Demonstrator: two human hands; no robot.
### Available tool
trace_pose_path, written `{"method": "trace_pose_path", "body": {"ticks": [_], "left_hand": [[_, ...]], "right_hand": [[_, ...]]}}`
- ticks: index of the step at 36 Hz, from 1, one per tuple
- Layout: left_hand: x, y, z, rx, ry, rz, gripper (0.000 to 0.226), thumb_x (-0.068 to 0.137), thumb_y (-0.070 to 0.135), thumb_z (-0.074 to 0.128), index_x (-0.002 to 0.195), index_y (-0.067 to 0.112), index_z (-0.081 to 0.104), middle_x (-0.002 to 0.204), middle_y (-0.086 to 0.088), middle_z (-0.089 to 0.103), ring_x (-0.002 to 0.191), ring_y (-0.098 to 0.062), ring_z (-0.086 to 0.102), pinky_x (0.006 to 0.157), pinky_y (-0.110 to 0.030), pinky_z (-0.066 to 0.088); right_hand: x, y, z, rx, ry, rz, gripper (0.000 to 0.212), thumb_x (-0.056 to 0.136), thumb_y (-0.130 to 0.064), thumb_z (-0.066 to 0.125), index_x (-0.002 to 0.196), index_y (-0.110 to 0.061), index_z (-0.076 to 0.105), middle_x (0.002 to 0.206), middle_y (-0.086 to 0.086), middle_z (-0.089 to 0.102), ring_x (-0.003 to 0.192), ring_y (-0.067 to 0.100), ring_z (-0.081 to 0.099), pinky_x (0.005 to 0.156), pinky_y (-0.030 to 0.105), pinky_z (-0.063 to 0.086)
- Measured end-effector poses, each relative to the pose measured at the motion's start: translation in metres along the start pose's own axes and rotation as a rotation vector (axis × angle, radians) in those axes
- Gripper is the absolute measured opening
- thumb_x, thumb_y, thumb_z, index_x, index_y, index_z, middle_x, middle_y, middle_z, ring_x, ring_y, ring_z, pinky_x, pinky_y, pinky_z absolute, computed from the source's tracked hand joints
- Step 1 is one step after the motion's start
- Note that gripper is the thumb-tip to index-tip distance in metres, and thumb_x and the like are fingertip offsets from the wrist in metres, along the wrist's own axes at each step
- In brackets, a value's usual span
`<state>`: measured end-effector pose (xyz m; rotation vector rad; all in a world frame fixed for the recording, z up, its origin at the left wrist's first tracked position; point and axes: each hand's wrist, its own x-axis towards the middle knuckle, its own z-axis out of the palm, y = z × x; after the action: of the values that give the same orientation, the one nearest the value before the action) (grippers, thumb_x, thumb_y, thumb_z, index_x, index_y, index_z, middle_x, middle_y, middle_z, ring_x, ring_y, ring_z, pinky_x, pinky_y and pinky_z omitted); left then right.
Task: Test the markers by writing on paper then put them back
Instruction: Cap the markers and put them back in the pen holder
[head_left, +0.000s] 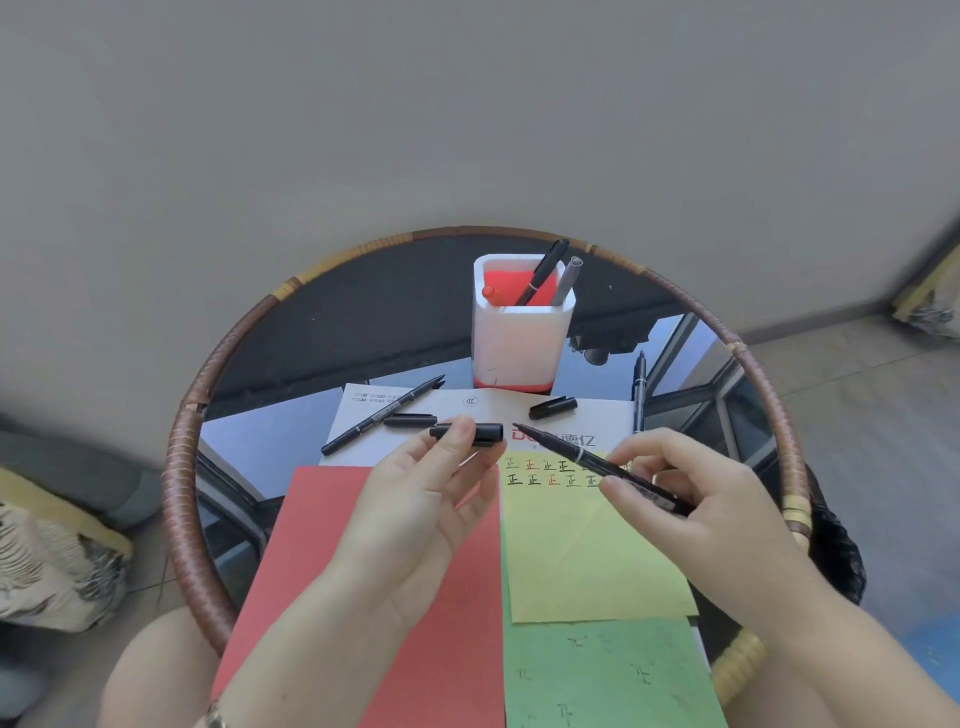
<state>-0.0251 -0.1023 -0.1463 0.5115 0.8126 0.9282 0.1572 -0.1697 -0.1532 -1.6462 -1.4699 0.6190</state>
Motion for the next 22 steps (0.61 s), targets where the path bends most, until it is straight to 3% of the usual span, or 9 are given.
{"method": "trace_pose_path", "body": {"ticks": [7, 17, 22], "left_hand": [[0.000, -0.001, 0.001, 0.013, 0.016, 0.021, 0.021, 0.066, 0.019, 0.061, 0.083, 0.007, 0.059, 0.068, 0.000, 0.070, 0.061, -0.008, 0.066, 0.052, -0.019, 0.053], [0.001, -0.007, 0.000, 0.119, 0.007, 0.040, 0.020, 0.069, 0.018, 0.063, 0.087, 0.010, 0.059, 0.080, -0.003, 0.069, 0.067, -0.010, 0.065, 0.058, -0.022, 0.053], [0.000, -0.014, 0.005, 0.244, 0.021, 0.079, 0.006, 0.079, 0.010, 0.063, 0.084, 0.012, 0.061, 0.079, -0.002, 0.070, 0.072, -0.011, 0.068, 0.065, -0.025, 0.051]], "right_hand": [[-0.003, 0.001, -0.002, 0.011, 0.004, -0.019, 0.012, 0.077, -0.027, 0.071, 0.081, -0.034, 0.061, 0.077, -0.007, 0.059, 0.059, 0.017, 0.055, 0.051, 0.018, 0.040], [-0.004, 0.000, -0.002, -0.035, -0.019, -0.032, 0.021, 0.075, -0.021, 0.071, 0.083, -0.037, 0.061, 0.082, -0.012, 0.057, 0.067, 0.016, 0.052, 0.054, 0.024, 0.045], [-0.004, -0.001, -0.002, -0.110, 0.002, -0.109, 0.012, 0.073, -0.030, 0.070, 0.079, -0.036, 0.062, 0.086, -0.013, 0.058, 0.064, 0.005, 0.053, 0.050, 0.012, 0.040]]}}
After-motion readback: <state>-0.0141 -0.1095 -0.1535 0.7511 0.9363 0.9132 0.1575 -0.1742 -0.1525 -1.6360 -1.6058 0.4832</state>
